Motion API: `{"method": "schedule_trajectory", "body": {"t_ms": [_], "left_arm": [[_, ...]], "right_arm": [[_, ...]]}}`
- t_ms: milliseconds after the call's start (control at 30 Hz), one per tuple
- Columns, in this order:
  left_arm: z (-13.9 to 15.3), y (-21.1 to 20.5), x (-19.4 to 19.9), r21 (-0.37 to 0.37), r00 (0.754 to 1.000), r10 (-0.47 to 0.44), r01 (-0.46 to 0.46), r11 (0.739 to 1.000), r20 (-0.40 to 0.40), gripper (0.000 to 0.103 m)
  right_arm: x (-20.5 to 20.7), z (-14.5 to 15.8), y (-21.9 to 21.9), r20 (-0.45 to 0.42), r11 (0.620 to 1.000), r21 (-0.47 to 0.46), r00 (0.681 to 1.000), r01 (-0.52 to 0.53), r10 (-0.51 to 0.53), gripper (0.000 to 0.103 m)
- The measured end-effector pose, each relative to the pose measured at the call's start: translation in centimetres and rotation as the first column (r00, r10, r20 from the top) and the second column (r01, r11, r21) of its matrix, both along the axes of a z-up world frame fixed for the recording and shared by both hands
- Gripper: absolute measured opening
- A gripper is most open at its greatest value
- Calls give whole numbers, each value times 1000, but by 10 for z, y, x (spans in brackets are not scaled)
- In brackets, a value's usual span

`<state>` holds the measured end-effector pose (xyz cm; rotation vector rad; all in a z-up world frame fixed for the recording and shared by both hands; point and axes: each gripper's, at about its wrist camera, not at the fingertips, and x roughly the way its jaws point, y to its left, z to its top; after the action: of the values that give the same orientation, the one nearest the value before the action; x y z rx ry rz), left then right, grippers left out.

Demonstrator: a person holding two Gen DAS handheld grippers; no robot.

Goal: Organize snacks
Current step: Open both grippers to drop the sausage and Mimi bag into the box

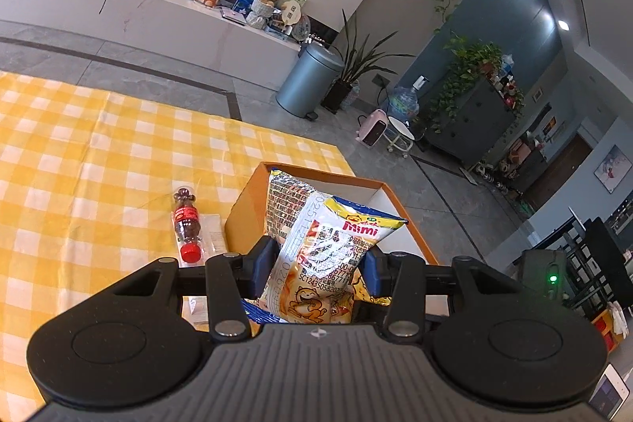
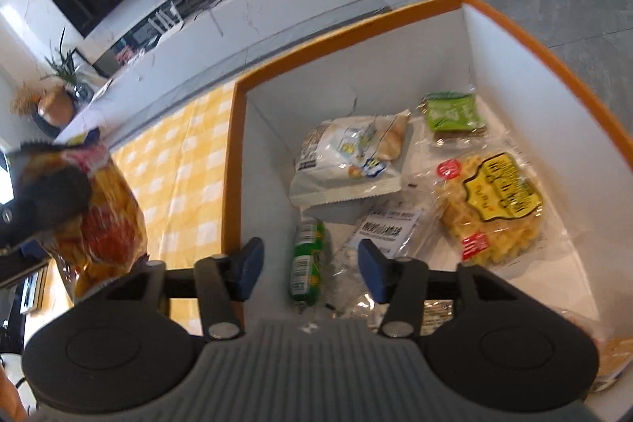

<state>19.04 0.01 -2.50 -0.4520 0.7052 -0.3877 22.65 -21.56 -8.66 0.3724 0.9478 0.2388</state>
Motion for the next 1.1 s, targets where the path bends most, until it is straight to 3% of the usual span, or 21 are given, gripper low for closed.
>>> {"method": "schedule_trajectory", "body": {"t_ms": [167, 233, 300, 433, 633, 933, 1100], "left_arm": [[9, -20, -1, 20, 998, -63, 63, 998, 13, 52], [11, -33, -2, 32, 995, -102, 102, 994, 15, 52], [10, -45, -3, 32, 990, -139, 139, 990, 9, 52], [2, -67, -3, 41, 980, -201, 201, 979, -15, 52], [-15, -98, -5, 96, 956, -285, 290, 952, -64, 52], [-35, -132, -12, 259, 930, -332, 364, 895, -161, 52], [-43, -137, -19, 346, 910, -367, 413, 843, -192, 52]], "right_arm": [[-15, 22, -18, 101, 990, -73, 989, 118, -111, 66], [-21, 30, -28, 169, 964, -132, 964, 229, -206, 78], [-26, 35, -37, 218, 944, -161, 943, 289, -252, 77], [-33, 38, -60, 212, 950, -69, 935, 305, -285, 78], [-37, 38, -78, 206, 933, -54, 919, 355, -337, 79], [-37, 34, -87, 169, 928, -24, 916, 372, -363, 79], [-35, 32, -85, 160, 928, -32, 918, 371, -362, 79]]}}
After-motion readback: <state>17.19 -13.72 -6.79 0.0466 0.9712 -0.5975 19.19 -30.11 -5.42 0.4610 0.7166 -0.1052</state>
